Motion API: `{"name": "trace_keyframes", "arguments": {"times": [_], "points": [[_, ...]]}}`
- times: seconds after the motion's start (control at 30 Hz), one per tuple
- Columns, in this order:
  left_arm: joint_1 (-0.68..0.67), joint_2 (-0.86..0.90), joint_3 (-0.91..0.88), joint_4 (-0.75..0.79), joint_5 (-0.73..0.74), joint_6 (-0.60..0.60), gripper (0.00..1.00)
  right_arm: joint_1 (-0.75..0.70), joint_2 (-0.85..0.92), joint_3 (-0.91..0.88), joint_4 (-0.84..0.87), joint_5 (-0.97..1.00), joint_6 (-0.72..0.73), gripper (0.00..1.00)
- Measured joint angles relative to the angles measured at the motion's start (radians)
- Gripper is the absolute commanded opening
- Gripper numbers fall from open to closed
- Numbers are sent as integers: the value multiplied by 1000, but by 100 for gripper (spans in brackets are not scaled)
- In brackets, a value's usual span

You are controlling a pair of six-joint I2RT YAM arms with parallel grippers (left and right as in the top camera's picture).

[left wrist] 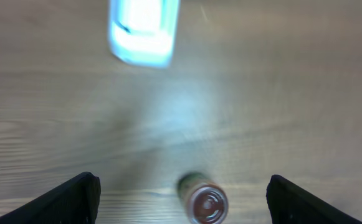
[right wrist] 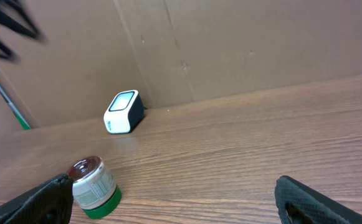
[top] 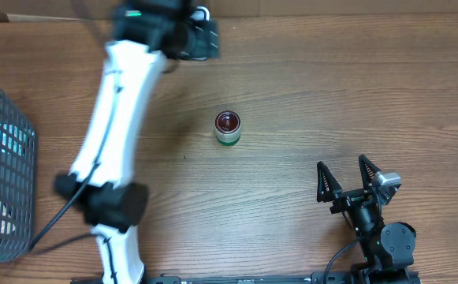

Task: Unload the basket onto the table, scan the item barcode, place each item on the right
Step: 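Return the left gripper to the basket above the clear bread bag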

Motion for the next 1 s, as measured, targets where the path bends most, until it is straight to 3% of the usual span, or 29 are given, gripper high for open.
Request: {"name": "trace_keyframes", "arguments": {"times": [0.27,0.5,0.73,1.0], "points": [[385,-264,19,-84,-26,-34,87,0,0,0,0,0,0,100],[797,-296,15,-127,-35,-97,86,0,0,0,0,0,0,100],[1039,-296,-67,-123,-42,-139,86,0,0,0,0,0,0,100],[1152,-295,-349,-6,-42,-139,81,0,0,0,0,0,0,100]]}}
